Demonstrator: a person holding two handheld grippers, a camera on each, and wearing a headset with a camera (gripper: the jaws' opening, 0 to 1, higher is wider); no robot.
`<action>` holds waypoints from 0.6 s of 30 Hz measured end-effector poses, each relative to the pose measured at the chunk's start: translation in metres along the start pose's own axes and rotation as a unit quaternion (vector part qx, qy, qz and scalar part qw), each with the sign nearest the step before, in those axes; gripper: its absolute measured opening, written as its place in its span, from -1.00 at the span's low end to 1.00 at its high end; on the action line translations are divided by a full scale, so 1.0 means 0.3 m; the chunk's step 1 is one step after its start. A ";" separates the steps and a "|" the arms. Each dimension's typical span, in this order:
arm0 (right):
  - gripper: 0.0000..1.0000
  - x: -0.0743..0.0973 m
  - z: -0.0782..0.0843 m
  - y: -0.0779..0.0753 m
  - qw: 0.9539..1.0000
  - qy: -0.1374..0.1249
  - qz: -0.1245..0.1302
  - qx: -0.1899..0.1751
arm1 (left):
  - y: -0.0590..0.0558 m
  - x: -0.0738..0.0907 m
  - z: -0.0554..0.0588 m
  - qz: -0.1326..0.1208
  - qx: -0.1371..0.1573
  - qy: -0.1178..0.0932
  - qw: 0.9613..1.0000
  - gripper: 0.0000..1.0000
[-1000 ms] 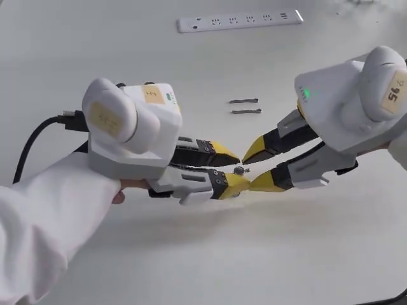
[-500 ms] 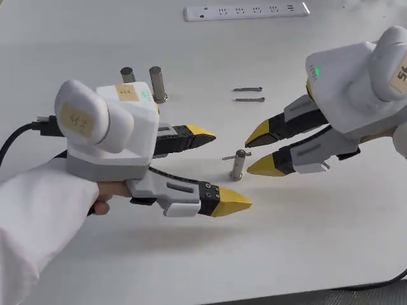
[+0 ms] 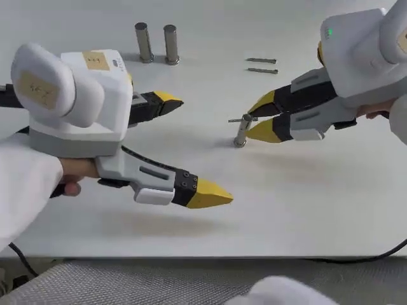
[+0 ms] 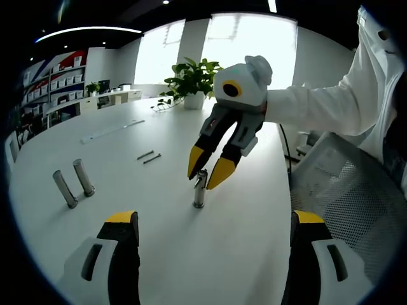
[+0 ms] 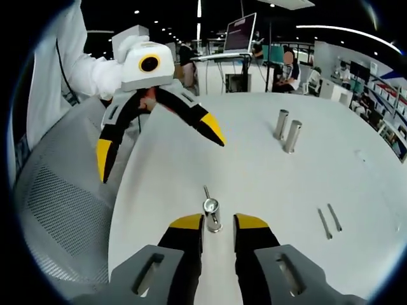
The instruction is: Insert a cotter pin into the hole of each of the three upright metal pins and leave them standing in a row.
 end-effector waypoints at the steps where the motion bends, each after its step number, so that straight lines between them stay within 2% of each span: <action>1: -0.74 -0.010 0.003 -0.004 1.000 -0.003 -0.004 -0.003 | 0.000 0.003 0.000 -0.003 0.001 -0.003 1.000 0.99; 5: -0.74 -0.027 0.010 -0.009 1.000 -0.006 -0.011 -0.006 | 0.004 0.019 -0.003 -0.019 0.003 -0.012 1.000 0.98; 8: -0.76 -0.038 0.008 0.003 1.000 -0.013 -0.018 -0.007 | 0.018 0.028 -0.007 -0.038 0.007 -0.016 0.999 0.88; 11: -0.89 -0.052 0.016 0.019 1.000 -0.008 -0.025 -0.003 | 0.024 0.034 -0.015 -0.048 0.012 -0.025 0.998 0.88; 12: -0.89 -0.049 0.026 0.020 1.000 0.002 -0.024 -0.008 | 0.026 0.036 -0.018 -0.051 0.015 -0.029 0.998 0.89; 13: -0.90 -0.051 0.024 0.024 1.000 0.001 -0.029 -0.006 | 0.026 0.036 -0.018 -0.053 0.018 -0.030 0.998 0.89; 18: -0.91 -0.050 0.022 0.020 1.000 -0.006 -0.019 -0.011 | 0.029 0.040 0.000 -0.060 0.022 -0.024 0.998 0.89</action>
Point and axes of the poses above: the centre of the closed fingertips' face, and the gripper's own axes: x roughly backward along the fingers, y roughly to its left, z roughly out of its underside, the point moved 4 cm from there along x, roughly backward along the fingers, and after that the axes turned 7 degrees about -z, right-handed, at the moved point
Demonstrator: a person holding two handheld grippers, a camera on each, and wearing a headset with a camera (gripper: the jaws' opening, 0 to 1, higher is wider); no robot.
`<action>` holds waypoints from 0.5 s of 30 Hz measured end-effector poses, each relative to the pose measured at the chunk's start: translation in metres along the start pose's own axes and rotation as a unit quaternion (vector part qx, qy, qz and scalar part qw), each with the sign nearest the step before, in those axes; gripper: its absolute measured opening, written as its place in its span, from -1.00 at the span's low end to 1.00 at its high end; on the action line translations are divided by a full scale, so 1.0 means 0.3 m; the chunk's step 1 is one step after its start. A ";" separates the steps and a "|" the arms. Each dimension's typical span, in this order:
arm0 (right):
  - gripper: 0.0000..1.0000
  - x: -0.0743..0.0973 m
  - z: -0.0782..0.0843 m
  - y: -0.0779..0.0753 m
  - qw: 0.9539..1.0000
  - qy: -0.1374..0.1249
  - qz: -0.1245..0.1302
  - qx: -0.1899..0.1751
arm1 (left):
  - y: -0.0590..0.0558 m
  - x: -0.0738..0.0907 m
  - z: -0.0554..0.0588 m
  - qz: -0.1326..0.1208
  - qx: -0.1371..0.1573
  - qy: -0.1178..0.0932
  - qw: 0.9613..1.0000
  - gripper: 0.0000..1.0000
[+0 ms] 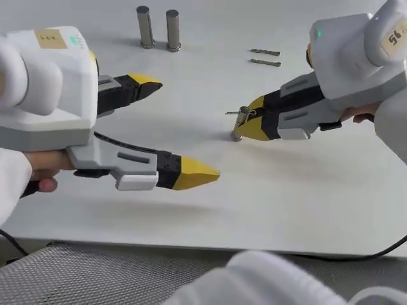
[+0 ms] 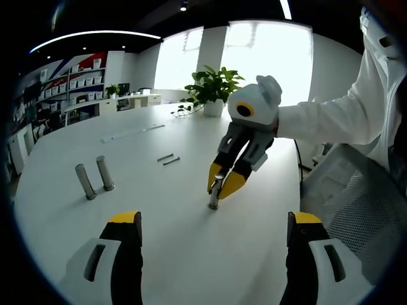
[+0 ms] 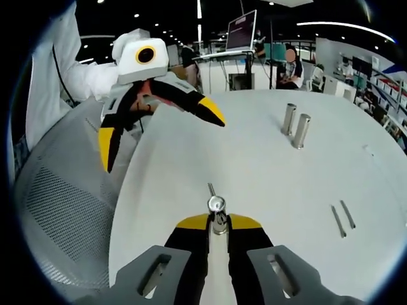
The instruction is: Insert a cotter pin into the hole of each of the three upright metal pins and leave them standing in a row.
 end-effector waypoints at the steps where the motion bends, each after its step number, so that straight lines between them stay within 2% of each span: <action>1: -0.91 0.000 0.000 -0.001 1.000 -0.001 0.002 0.000 | 0.000 0.001 0.001 0.000 0.001 0.000 1.000 0.89; 4: -0.91 0.003 -0.005 -0.007 1.000 -0.007 0.021 -0.014 | 0.003 0.007 0.003 -0.004 0.004 -0.002 1.000 0.89; 7: -0.92 0.005 -0.017 -0.020 0.999 -0.012 0.040 -0.016 | 0.034 0.018 0.010 -0.006 0.008 -0.006 1.000 0.90; 11: -0.92 0.005 -0.045 -0.045 0.998 -0.016 0.059 -0.023 | 0.053 0.034 0.003 -0.011 0.006 -0.011 1.000 0.92; 12: -0.92 0.003 -0.051 -0.051 0.998 -0.017 0.063 -0.024 | 0.054 0.038 0.000 -0.012 0.004 -0.012 1.000 0.93; 15: -0.92 -0.011 -0.081 -0.073 0.997 -0.028 0.073 -0.025 | 0.024 0.047 -0.029 -0.013 -0.001 -0.019 1.000 0.98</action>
Point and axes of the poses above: the centre of the closed fingertips' face, and the gripper's own axes: x roughly backward along the fingers, y roughly to its left, z roughly out of its underside, the point moved 4 cm from there along x, roughly backward along the fingers, and after that the axes turned 7 degrees about -z, right-handed, at the moved point
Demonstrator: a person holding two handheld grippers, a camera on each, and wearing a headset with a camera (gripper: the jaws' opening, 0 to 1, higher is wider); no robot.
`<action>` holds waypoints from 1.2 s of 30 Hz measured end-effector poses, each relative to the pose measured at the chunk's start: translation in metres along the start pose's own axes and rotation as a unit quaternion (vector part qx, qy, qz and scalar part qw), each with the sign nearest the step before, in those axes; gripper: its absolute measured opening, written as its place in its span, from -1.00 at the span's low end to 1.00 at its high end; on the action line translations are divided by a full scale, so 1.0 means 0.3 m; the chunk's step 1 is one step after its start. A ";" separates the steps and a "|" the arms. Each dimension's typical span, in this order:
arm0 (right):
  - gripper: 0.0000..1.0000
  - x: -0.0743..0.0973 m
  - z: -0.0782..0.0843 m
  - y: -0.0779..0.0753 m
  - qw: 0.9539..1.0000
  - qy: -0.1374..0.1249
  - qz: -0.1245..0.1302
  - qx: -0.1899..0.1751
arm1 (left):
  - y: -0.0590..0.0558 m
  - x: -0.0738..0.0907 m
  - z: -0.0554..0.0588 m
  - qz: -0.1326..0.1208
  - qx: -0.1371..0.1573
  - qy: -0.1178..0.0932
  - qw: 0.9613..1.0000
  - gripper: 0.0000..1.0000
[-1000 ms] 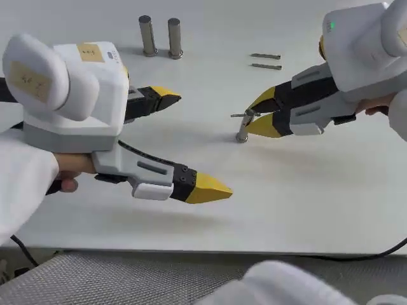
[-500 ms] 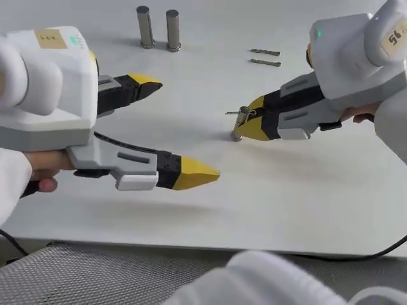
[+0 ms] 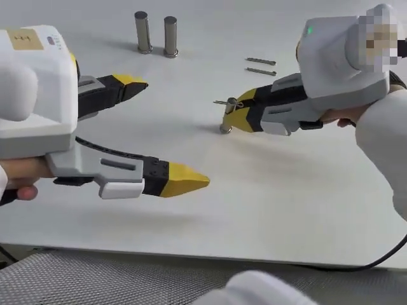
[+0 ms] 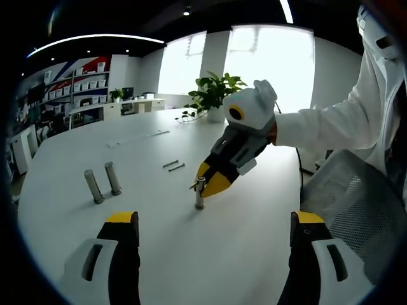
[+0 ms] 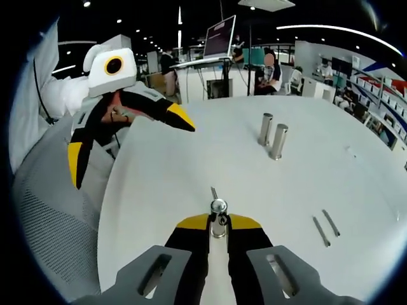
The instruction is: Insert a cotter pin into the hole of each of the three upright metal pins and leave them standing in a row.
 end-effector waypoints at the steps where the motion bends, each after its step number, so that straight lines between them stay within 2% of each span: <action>1: -0.92 -0.008 -0.009 -0.002 1.000 -0.003 0.001 0.001 | -0.003 0.003 -0.004 0.000 -0.002 -0.001 1.000 0.98; 7: -0.92 -0.066 -0.063 -0.029 1.000 -0.018 0.005 0.011 | 0.003 0.011 -0.017 -0.005 0.003 -0.011 1.000 0.98; 9: -0.92 -0.086 -0.076 -0.038 1.000 -0.022 0.005 0.012 | 0.024 0.017 -0.011 -0.008 0.005 -0.013 1.000 0.98; 11: -0.92 -0.102 -0.085 -0.046 1.000 -0.027 0.004 0.006 | 0.031 0.019 -0.005 -0.012 0.007 -0.007 1.000 0.98; 13: -0.92 -0.114 -0.088 -0.053 1.000 -0.026 0.005 0.005 | 0.034 0.022 -0.003 -0.019 -0.003 -0.002 1.000 0.98; 20: -0.92 -0.130 -0.091 -0.078 1.000 -0.022 0.003 0.007 | 0.042 0.024 0.003 -0.018 0.009 -0.006 1.000 0.98; 27: -0.91 -0.132 -0.092 -0.082 1.000 -0.022 -0.002 0.002 | 0.056 0.025 0.002 -0.028 0.021 -0.013 0.999 0.98; 33: -0.91 -0.137 -0.102 -0.077 1.000 -0.018 -0.008 0.019 | 0.057 0.028 0.000 -0.030 0.024 -0.014 0.999 0.98; 35: -0.85 -0.138 -0.109 -0.075 0.999 -0.022 -0.011 0.021 | 0.057 0.030 -0.005 -0.029 0.033 -0.018 0.999 0.98; 36: -0.74 -0.140 -0.111 -0.076 0.999 -0.020 -0.009 0.032 | 0.056 0.032 -0.006 -0.030 0.034 -0.019 0.999 0.98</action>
Point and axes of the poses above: the centre of the closed fingertips' face, and the gripper's own axes: x roughly backward along the fingers, y roughly to its left, z roughly out of its underside, the point moved 4 cm from there along x, roughly backward along the fingers, and after that the axes turned 7 degrees about -z, right-handed, at the moved point
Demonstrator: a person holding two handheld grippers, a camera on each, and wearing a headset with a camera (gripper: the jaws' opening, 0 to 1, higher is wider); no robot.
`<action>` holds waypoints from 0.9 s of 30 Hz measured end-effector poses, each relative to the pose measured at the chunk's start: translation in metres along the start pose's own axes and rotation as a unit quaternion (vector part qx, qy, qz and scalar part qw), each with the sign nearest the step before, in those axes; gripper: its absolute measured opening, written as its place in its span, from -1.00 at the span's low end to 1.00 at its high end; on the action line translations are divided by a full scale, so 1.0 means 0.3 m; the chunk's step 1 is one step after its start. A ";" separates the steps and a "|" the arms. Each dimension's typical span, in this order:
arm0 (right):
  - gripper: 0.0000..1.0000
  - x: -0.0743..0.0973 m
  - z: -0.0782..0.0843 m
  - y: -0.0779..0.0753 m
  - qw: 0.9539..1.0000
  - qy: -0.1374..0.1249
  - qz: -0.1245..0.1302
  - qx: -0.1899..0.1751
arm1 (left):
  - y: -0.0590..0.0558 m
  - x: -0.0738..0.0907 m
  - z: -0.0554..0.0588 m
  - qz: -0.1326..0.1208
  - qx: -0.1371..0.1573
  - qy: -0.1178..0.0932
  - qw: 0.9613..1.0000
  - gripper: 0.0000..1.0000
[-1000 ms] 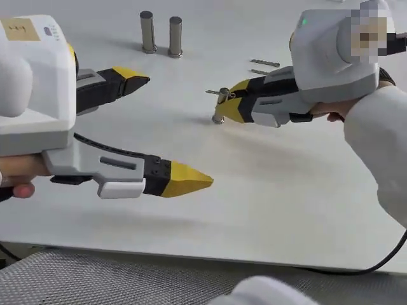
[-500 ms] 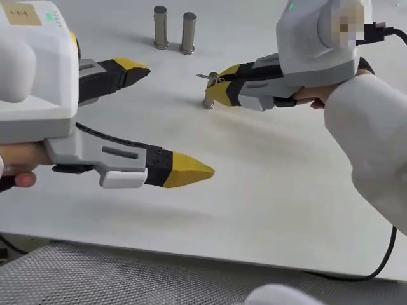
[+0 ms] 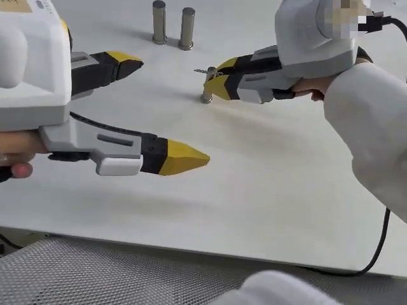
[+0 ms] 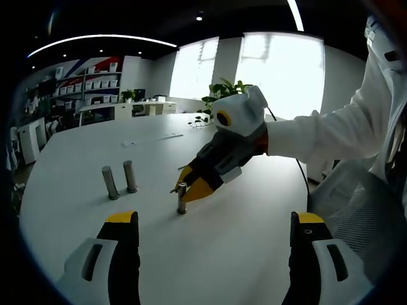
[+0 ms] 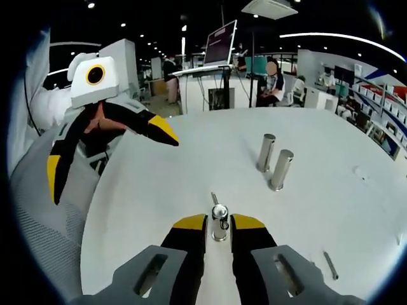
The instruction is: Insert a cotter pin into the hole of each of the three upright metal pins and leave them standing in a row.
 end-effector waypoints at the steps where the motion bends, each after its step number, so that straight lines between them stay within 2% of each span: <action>1: -0.66 0.000 -0.001 0.000 1.000 0.010 0.002 0.023 | 0.000 0.001 0.001 -0.001 0.002 0.000 1.000 0.98; 3: -0.54 -0.002 -0.001 0.004 1.000 0.012 0.001 0.017 | 0.001 0.003 0.004 -0.004 0.000 0.003 1.000 0.98; 9: -0.37 0.022 -0.020 0.021 1.000 0.006 0.004 0.020 | 0.001 0.007 0.016 -0.010 0.000 0.017 1.000 0.98; 17: -0.06 0.113 -0.053 0.075 1.000 -0.014 0.018 0.010 | 0.005 0.014 0.014 -0.014 0.008 0.017 1.000 0.98; 23: 0.21 0.200 -0.078 0.126 0.998 -0.044 0.033 -0.011 | 0.028 0.025 0.009 -0.022 0.022 0.009 0.999 0.98; 27: 0.46 0.250 -0.074 0.153 0.997 -0.050 0.050 -0.025 | 0.050 0.039 0.019 -0.026 0.028 0.008 0.999 0.98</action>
Point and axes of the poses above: the centre of the closed fingertips' face, and the gripper's own axes: x roughly backward along the fingers, y roughly to its left, z roughly out of its underside, the point moved 4 cm from there along x, roughly backward along the fingers, and after that the axes turned 7 degrees about -z, right-handed, at the moved point
